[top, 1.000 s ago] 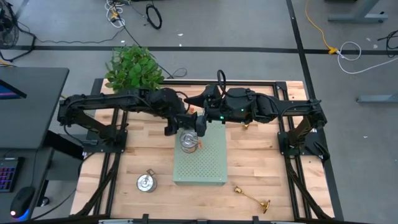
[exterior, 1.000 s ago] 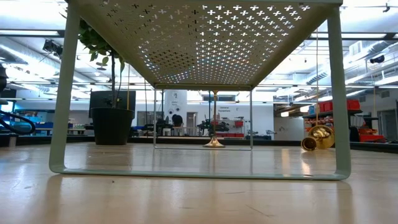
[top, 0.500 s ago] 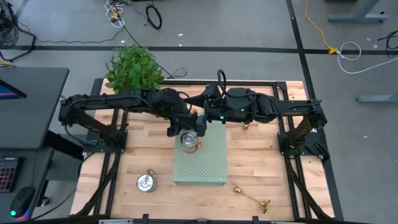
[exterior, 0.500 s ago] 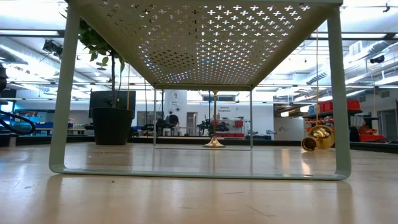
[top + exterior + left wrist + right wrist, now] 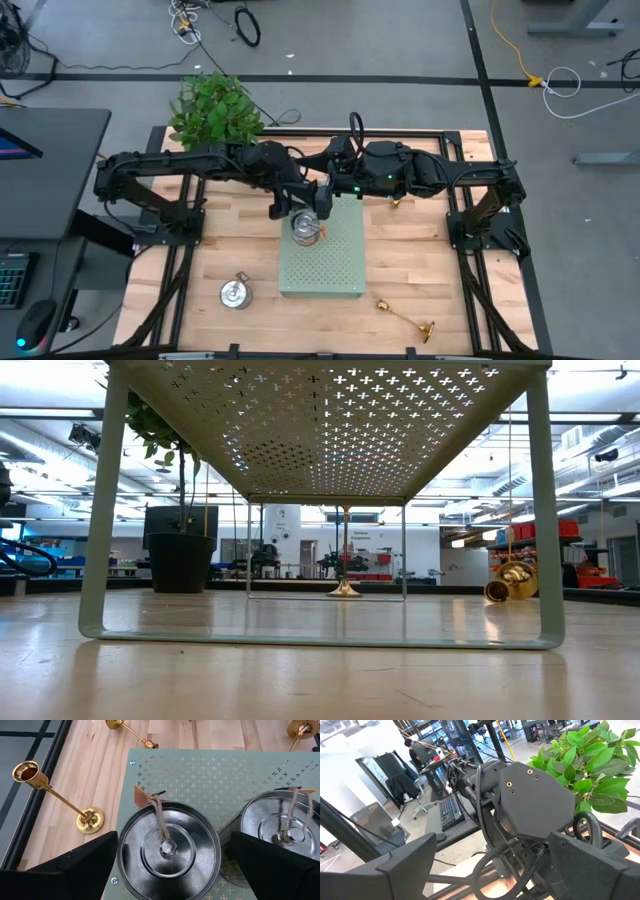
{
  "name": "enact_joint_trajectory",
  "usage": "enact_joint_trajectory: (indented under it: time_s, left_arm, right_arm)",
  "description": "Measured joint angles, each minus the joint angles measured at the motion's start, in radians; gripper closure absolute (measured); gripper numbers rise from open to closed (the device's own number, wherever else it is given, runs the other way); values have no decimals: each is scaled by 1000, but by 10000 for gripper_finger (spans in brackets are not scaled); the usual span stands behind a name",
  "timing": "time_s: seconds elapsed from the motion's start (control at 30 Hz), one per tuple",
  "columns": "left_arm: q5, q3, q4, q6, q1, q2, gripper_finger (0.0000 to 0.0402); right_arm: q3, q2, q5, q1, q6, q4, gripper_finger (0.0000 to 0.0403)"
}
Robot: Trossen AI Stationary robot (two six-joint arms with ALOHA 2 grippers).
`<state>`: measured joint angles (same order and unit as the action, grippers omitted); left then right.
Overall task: Pick & Place candle stick holders
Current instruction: Put the top orange scented candle on the shelf, then put the brown scented candle on the shelf
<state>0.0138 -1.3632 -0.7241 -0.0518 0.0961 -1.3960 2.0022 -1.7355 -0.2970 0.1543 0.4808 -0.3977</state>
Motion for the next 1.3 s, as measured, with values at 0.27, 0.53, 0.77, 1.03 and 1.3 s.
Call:
enact_joint_trajectory:
  time_s: [0.27, 0.53, 0.77, 1.03, 1.3]
  left_arm:
    - [17, 0, -1, 75, 0, 0, 5]
    - [35, 0, -14, 67, 0, 3, 5]
    - [21, 1, -118, 62, -6, 69, 5]
    - [-64, 1, -306, 86, -71, 183, 5]
    - [-229, 3, -498, 94, -237, 264, 5]
  right_arm:
    - [0, 0, 0, 0, 0, 0, 14]
    - [0, 0, 0, 0, 0, 0, 14]
    - [0, 0, 0, 0, 0, 0, 14]
    - [0, 0, 0, 0, 0, 0, 14]
    - [0, 0, 0, 0, 0, 0, 14]
